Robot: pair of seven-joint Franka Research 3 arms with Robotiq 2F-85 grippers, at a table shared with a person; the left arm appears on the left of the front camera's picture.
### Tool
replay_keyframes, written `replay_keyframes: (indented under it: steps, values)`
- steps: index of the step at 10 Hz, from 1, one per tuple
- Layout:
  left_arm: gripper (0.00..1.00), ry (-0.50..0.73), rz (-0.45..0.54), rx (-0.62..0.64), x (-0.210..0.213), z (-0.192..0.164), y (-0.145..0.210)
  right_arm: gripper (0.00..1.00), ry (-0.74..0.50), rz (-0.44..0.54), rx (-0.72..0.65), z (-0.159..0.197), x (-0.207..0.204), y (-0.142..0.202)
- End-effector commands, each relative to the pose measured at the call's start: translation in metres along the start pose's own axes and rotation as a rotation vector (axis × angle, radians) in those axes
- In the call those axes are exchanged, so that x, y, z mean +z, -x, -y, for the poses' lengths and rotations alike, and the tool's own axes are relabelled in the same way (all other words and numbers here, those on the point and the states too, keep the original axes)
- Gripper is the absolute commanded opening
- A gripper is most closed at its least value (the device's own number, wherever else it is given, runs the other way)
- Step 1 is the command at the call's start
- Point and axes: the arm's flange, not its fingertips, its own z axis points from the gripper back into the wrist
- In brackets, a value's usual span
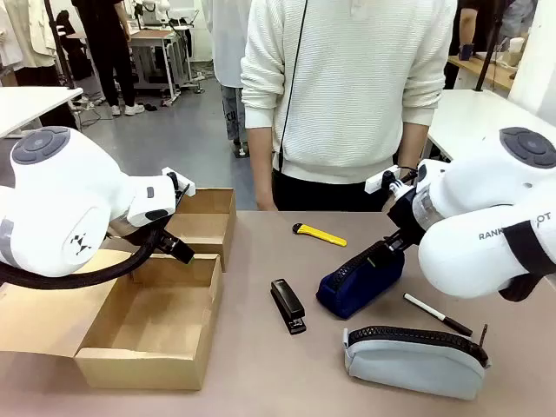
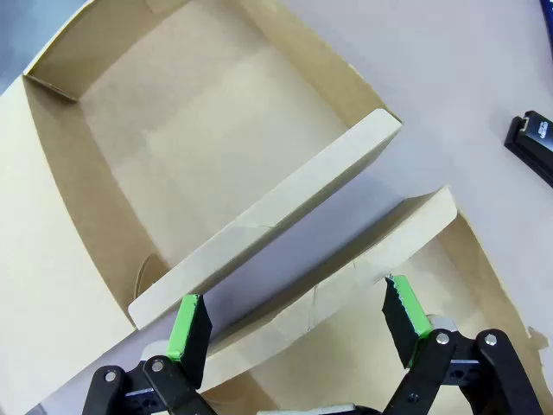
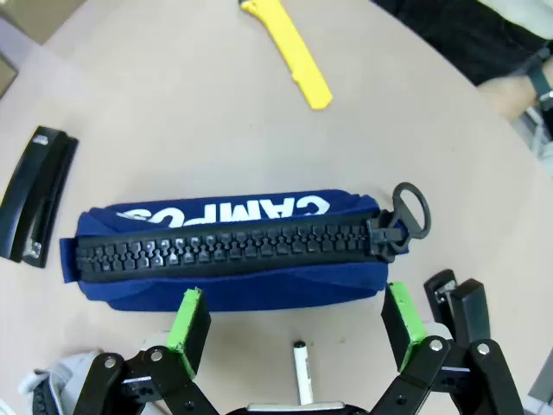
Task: Place items inside the box.
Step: Pick up a Pencil pouch or Stapler and place it inside the Mailer Box closest to the robot.
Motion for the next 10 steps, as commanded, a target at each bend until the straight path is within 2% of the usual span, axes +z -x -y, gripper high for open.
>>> replay_keyframes:
  steps: [1, 10]
  values:
    - [1.0, 0.0, 0.0, 0.0, 0.0, 0.0, 0.0, 1.0, 0.0, 0.0, 0.0, 0.0, 0.0, 0.0]
    - [1.0, 0.0, 0.0, 0.0, 0.0, 0.0, 0.0, 1.0, 0.0, 0.0, 0.0, 0.0, 0.0, 0.0]
